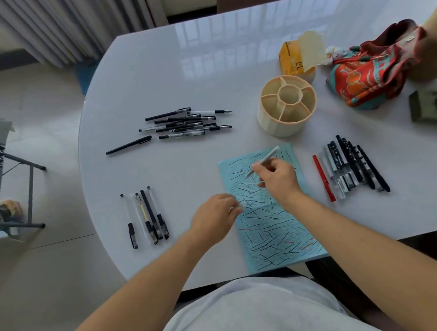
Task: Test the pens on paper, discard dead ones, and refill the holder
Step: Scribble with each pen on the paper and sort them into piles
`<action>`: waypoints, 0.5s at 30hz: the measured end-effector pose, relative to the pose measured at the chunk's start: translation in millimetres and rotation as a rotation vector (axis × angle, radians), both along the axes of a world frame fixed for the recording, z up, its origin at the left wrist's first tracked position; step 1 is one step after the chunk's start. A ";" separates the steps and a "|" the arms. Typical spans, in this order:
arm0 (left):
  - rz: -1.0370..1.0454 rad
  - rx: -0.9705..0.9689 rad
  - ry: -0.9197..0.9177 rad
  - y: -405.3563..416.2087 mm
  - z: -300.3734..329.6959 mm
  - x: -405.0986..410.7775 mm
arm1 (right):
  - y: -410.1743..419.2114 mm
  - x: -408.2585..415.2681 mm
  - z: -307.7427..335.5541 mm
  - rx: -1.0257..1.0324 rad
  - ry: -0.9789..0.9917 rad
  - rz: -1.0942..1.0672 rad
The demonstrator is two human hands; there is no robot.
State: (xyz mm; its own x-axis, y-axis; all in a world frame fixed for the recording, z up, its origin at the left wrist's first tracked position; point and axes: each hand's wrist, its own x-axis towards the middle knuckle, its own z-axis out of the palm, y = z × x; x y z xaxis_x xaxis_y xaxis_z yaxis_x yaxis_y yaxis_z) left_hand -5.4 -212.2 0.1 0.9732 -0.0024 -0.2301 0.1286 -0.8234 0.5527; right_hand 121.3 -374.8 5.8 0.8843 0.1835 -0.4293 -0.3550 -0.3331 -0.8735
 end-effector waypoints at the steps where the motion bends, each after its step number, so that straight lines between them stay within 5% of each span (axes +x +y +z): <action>1: -0.042 0.004 -0.006 -0.5 -1.7 0.1 | 6.4 -0.2 -1.2 -0.007 -0.007 0.017; 15: -0.131 0.005 0.119 3.9 -6.8 1.4 | 40.0 -4.6 -9.1 -0.213 -0.236 0.247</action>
